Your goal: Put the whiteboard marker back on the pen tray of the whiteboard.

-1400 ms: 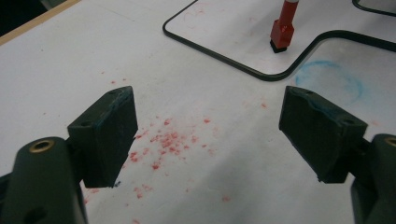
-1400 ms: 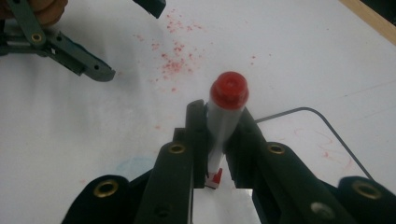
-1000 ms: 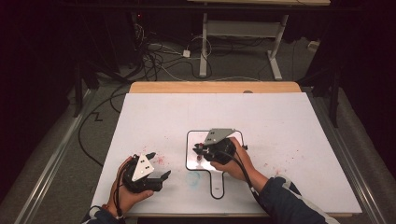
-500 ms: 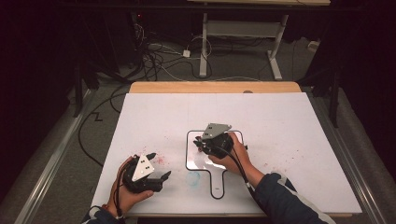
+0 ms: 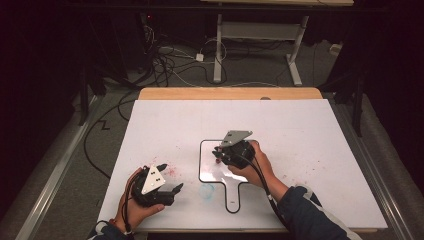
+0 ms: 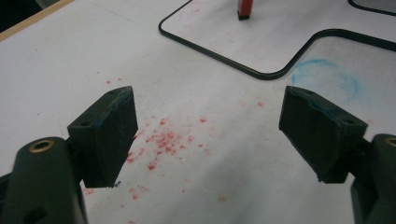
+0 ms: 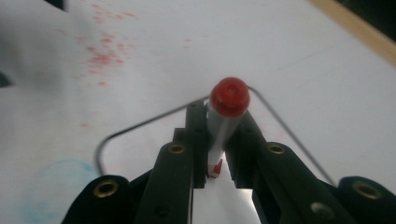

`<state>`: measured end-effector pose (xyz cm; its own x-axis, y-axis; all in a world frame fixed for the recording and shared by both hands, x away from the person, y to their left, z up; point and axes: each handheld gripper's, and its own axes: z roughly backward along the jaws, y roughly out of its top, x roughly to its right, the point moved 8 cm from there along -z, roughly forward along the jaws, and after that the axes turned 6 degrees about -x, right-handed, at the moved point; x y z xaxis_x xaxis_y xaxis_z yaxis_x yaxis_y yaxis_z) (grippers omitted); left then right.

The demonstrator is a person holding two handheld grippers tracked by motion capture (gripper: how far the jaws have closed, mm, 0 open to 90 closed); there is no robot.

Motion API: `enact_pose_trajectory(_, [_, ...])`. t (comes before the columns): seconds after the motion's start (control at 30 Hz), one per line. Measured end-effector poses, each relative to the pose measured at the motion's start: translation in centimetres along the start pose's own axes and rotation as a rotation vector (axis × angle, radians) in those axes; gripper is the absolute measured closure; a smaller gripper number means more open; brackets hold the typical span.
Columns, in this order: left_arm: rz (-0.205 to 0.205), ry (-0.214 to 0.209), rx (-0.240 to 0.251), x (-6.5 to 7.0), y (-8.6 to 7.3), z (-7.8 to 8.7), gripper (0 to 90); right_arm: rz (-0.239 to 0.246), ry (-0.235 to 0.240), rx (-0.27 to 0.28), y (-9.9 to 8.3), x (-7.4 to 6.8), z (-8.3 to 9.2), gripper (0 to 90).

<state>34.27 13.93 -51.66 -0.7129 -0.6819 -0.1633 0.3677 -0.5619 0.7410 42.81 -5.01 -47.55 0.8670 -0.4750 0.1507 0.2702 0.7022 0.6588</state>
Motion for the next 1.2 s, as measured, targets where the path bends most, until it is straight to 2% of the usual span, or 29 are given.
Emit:
enact_pose_trajectory(0.03, [0.001, 0.0, -0.001, 0.0, 0.0, 0.0, 18.9, -0.006, 0.034, 0.001, 0.0, -0.6, 0.1, 81.1])
enact_pose_trajectory(0.07, [0.001, -0.001, -0.002, 0.0, 0.0, 0.0, 18.9, 0.007, 0.046, -0.01, 0.0, -1.0, 0.2, 81.2])
enact_pose_trajectory(0.13, [-0.001, 0.0, -0.002, 0.1, 0.0, 0.0, 18.9, 0.036, 0.026, -0.03, 0.0, -1.2, 0.4, 81.2])
enact_pose_trajectory(0.23, [-0.002, 0.001, -0.002, 0.1, 0.0, 0.0, 18.9, 0.033, -0.048, -0.06, -0.3, 0.1, 0.4, 81.2])
enact_pose_trajectory(0.3, [0.001, 0.0, -0.001, 0.0, 0.0, 0.0, 18.9, 0.007, -0.056, -0.05, -0.3, 1.0, 0.3, 81.1])
enact_pose_trajectory(0.43, [0.003, -0.003, 0.0, 0.1, 0.0, -0.1, 18.9, -0.012, -0.09, -0.023, 0.2, 2.5, -0.6, 81.2])
enact_pose_trajectory(0.5, [0.001, -0.004, -0.001, 0.1, 0.0, -0.1, 18.9, -0.032, -0.087, -0.008, 0.7, 3.2, -1.2, 81.2])
enact_pose_trajectory(0.57, [0.002, -0.005, 0.0, 0.1, 0.1, -0.1, 18.9, -0.031, -0.121, -0.004, 1.2, 4.0, -1.9, 81.2])
enact_pose_trajectory(0.6, [-0.001, -0.005, -0.003, 0.0, 0.0, -0.1, 18.9, -0.031, -0.123, 0.003, 1.4, 4.3, -2.3, 81.2])
enact_pose_trajectory(0.73, [0.001, -0.009, 0.002, 0.0, 0.0, -0.1, 18.8, -0.07, -0.176, 0.005, 2.1, 6.3, -3.4, 81.2])
enact_pose_trajectory(0.8, [0.002, -0.01, 0.004, 0.0, 0.0, -0.1, 18.9, -0.102, -0.162, 0.013, 2.4, 6.9, -3.6, 81.2])
enact_pose_trajectory(0.87, [0.003, -0.014, 0.005, 0.0, 0.0, -0.1, 18.9, -0.108, -0.158, 0.007, 2.7, 6.8, -3.9, 81.1])
enact_pose_trajectory(0.9, [0.002, -0.014, 0.005, 0.0, 0.0, -0.1, 18.9, -0.092, -0.151, 0.004, 2.9, 6.5, -4.0, 81.2])
enact_pose_trajectory(0.93, [0.002, -0.015, 0.006, 0.0, 0.0, -0.1, 18.9, -0.083, -0.136, 0.006, 3.0, 6.1, -4.1, 81.1])
enact_pose_trajectory(0.97, [0.003, -0.016, 0.008, 0.1, 0.1, -0.1, 18.9, -0.084, -0.096, 0.011, 3.2, 5.4, -4.1, 81.1])
enact_pose_trajectory(1.07, [0.0, -0.017, 0.005, 0.1, 0.1, -0.1, 18.9, -0.066, -0.05, 0.012, 3.6, 4.0, -4.2, 81.2])
enact_pose_trajectory(1.17, [0.002, -0.015, 0.008, 0.2, 0.1, -0.1, 18.9, -0.071, -0.06, 0.001, 3.5, 4.3, -4.1, 81.2])
enact_pose_trajectory(1.2, [0.001, -0.016, 0.007, 0.1, 0.1, -0.1, 18.9, -0.073, -0.083, -0.009, 3.3, 4.7, -4.0, 81.2])
